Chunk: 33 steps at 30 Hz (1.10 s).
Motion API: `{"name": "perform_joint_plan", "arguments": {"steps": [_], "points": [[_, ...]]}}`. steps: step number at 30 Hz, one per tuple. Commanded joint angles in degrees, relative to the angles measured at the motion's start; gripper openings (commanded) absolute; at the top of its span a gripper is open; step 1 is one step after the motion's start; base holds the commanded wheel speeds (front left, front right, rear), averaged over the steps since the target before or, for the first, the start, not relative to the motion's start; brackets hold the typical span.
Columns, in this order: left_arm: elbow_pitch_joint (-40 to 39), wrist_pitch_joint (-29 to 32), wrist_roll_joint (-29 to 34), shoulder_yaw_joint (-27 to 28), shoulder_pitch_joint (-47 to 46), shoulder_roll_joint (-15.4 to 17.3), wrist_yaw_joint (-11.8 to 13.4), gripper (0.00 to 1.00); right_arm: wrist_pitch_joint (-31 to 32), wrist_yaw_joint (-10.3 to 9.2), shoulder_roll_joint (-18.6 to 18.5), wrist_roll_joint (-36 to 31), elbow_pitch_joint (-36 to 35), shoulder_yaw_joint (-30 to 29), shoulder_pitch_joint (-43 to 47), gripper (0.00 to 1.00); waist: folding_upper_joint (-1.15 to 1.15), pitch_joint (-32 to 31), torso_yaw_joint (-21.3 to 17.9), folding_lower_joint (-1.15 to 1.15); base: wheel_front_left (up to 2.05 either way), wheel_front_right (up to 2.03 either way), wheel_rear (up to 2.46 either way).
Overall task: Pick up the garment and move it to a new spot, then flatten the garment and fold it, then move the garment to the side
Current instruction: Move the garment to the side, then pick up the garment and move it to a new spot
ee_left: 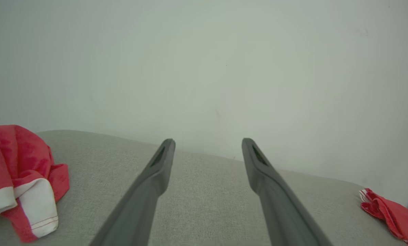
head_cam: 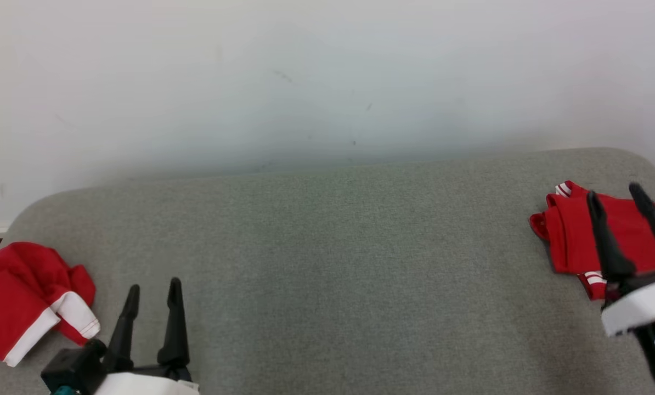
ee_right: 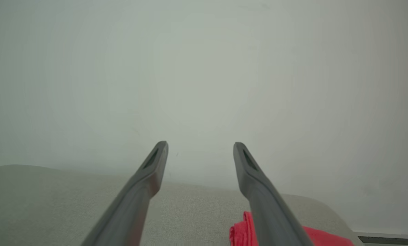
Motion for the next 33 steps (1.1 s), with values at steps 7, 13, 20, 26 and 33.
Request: {"name": "perform_joint_plan", "arguments": {"steps": [7,13,20,26,33], "points": [[0.0,0.0,2.2,-2.6,2.9,0.1,-0.3,1.0,-3.9,-0.15,7.3,-6.5,-6.8,-6.6,14.3,1.0,0.0,-0.4,0.7,0.02,0.0,0.0,0.0],[0.3,0.0,2.3,-3.2,4.7,0.1,0.0,1.0,-5.9,-0.15,12.6,-11.4,-10.6,-8.7,21.0,1.0,0.0,-0.8,0.5,0.02,0.0,0.0,0.0],[-0.2,0.0,3.8,-3.0,6.3,0.1,0.4,1.0,-6.3,-0.15,16.4,-12.8,-12.5,-9.2,24.0,1.0,0.0,-1.2,0.1,0.02,0.0,0.0,0.0],[-0.2,0.0,3.3,-3.3,6.7,0.1,0.6,1.0,-6.2,-0.15,17.8,-13.4,-12.5,-8.6,25.2,1.0,0.0,-1.3,0.0,0.02,0.0,0.0,0.0],[-0.1,0.0,2.8,-4.0,6.3,0.1,0.5,1.0,-6.3,-0.15,18.0,-13.4,-11.9,-8.0,24.9,1.0,0.0,-1.4,0.0,0.02,0.0,0.0,0.0]]}}
